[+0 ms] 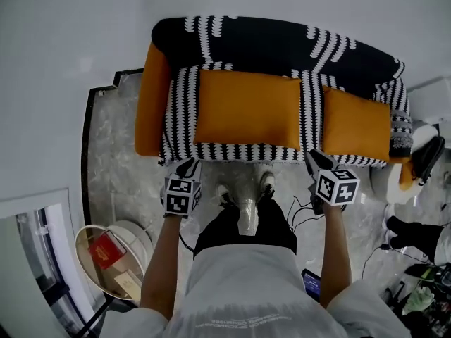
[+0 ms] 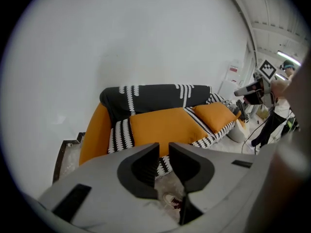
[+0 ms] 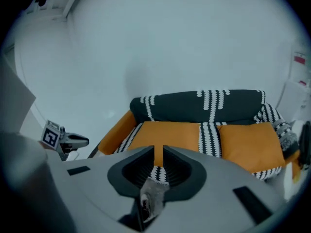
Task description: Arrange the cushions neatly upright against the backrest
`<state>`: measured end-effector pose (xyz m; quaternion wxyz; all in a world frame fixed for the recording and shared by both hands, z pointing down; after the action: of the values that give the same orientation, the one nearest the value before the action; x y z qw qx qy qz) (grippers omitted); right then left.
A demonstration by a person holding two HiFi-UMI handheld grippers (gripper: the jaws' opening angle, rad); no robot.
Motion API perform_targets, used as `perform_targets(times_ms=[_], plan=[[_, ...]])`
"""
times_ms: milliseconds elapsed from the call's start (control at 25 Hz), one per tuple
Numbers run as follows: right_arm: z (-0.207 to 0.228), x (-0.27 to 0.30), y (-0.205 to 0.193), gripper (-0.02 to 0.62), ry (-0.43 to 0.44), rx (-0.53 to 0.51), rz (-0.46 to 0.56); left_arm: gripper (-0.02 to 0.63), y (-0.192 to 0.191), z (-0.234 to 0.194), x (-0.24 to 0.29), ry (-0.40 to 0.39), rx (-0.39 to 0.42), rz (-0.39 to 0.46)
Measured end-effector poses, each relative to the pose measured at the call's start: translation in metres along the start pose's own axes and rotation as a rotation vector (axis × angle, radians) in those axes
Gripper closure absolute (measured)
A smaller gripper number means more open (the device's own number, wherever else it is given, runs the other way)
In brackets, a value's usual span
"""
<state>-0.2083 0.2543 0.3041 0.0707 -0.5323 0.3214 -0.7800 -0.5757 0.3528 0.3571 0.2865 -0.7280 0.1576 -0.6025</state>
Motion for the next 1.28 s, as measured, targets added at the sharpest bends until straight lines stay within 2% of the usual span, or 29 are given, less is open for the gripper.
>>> perform_targets(times_ms=[120, 240, 480, 760, 1280], plan=[[0.017, 0.019, -0.011, 0.545, -0.059, -0.056, -0.064, 0.525, -0.001, -0.015, 0.029, -0.023, -0.044, -0.011], [0.039, 0.044, -0.023, 0.543, -0.081, -0.045, -0.111, 0.525, -0.004, -0.026, 0.065, -0.017, -0.072, -0.037], [0.084, 0.104, -0.073, 0.529, -0.117, -0.039, -0.241, 0.468, -0.032, -0.034, 0.135, -0.057, -0.054, -0.133], [0.120, 0.187, -0.122, 0.509, -0.101, -0.011, -0.346, 0.443, -0.076, -0.065, 0.207, -0.005, -0.068, -0.219], [0.180, 0.259, -0.184, 0.494, -0.148, 0.025, -0.465, 0.393, -0.120, -0.109, 0.267, 0.056, -0.100, -0.313]])
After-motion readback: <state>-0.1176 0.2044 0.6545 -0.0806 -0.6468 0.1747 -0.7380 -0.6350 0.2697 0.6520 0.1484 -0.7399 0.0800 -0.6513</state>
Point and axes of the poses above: the fingertips, and each gripper's own axes: x forward along the fingers, z to its right, y out of its top, the point moved 5 cm from there along -x, backward along the fingers, and after that the axes turned 3 degrees about -z, right-handed, at the moved point
